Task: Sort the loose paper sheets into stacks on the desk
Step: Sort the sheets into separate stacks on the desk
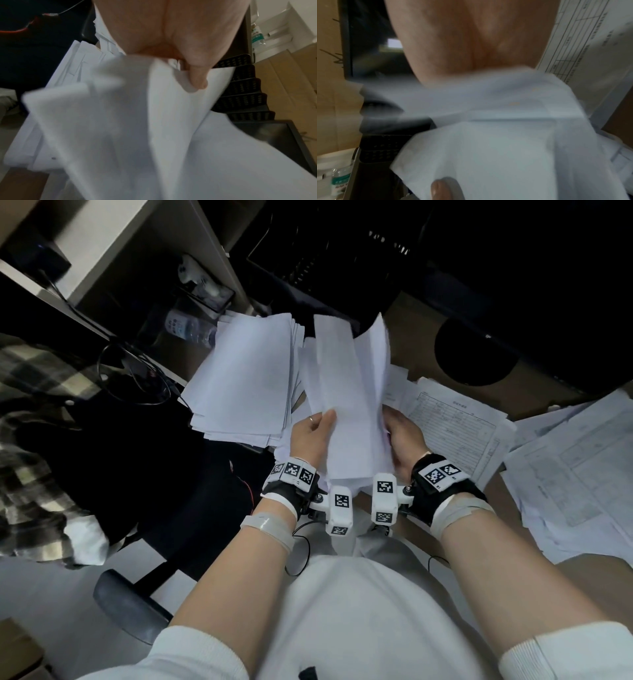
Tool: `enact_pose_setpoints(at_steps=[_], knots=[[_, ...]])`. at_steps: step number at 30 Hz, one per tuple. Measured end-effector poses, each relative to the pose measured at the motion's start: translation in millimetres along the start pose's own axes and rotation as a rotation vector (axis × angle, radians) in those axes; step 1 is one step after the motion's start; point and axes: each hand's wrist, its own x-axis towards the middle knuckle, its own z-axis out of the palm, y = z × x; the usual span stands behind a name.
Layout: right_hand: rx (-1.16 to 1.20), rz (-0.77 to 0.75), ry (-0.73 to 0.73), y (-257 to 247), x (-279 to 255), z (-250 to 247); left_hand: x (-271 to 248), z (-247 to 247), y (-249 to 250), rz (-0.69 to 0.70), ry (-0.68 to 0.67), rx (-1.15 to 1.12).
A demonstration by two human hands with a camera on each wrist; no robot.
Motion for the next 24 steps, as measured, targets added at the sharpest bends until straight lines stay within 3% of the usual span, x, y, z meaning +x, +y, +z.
enact_pose_setpoints(at_steps=[4, 8, 10, 13, 16, 24], knots=[[0.013, 0.063, -0.088, -6, -2, -6, 4, -2, -5, 0.115, 0.063, 0.153], [-0.049, -0.026, -0.074, -9, -8, -6, 5, -4, -7, 0.088, 0.102, 0.104], [-0.047, -0.030, -0.148, -10, -10, -4, 7, -6, -9, 0.070, 0.135, 0.102], [-0.158, -0.105, -0.237, -8, -7, 2, 11, -9, -5, 0.037, 0.026, 0.003], [-0.286, -0.192, -0.258, -8, -4, 10, 8, -9, 10, 0.069, -0.082, 0.131], [-0.241, -0.188, -0.223, -23, -7, 20, 11, -14, 18, 0.125, -0.058, 0.119]])
